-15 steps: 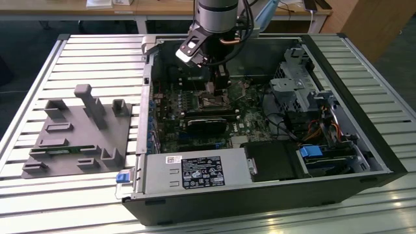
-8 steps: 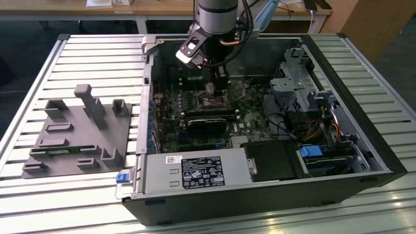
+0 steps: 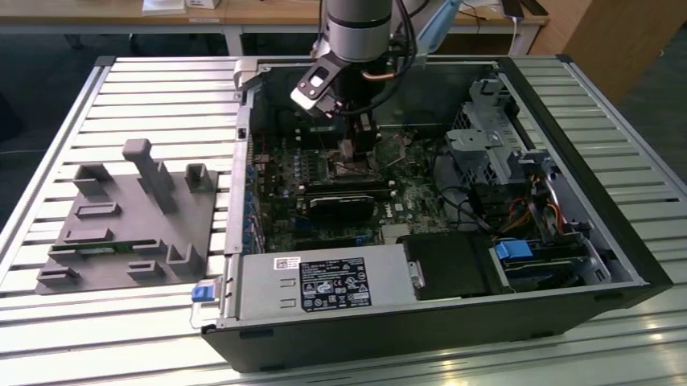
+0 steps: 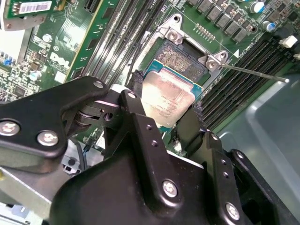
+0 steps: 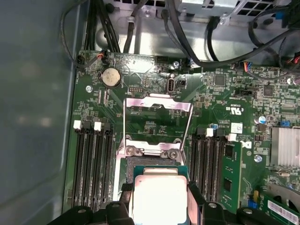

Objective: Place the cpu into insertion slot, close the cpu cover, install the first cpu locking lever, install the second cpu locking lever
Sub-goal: 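Place the cpu into insertion slot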

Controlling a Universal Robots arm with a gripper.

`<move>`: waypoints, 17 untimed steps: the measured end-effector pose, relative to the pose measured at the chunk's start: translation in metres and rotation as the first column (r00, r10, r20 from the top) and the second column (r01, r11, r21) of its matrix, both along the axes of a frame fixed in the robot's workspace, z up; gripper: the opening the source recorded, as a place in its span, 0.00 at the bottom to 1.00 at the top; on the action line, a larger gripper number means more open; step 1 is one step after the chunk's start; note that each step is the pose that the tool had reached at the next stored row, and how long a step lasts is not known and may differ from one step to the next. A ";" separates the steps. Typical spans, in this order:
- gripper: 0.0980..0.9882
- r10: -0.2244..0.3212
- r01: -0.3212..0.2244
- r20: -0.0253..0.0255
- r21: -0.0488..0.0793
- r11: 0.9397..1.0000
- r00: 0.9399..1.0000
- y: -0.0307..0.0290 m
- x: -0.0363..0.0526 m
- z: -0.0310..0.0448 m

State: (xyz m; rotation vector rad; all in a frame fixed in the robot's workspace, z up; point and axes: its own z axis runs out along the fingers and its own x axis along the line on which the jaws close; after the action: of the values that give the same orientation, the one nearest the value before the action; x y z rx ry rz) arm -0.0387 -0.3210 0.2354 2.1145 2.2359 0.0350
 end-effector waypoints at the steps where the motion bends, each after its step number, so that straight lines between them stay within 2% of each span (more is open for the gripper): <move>1: 0.49 0.001 -0.001 0.000 0.000 1.000 1.000 0.0003 0.0000 -0.0017; 10: 0.49 0.003 -0.003 0.000 -0.002 1.000 1.000 0.0019 -0.0002 -0.0109; 17: 0.49 0.002 -0.002 0.000 -0.006 1.000 1.000 0.0054 -0.0003 -0.0220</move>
State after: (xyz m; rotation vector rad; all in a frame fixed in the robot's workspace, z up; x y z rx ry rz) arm -0.0390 -0.3156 0.2134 2.1093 2.2355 0.0286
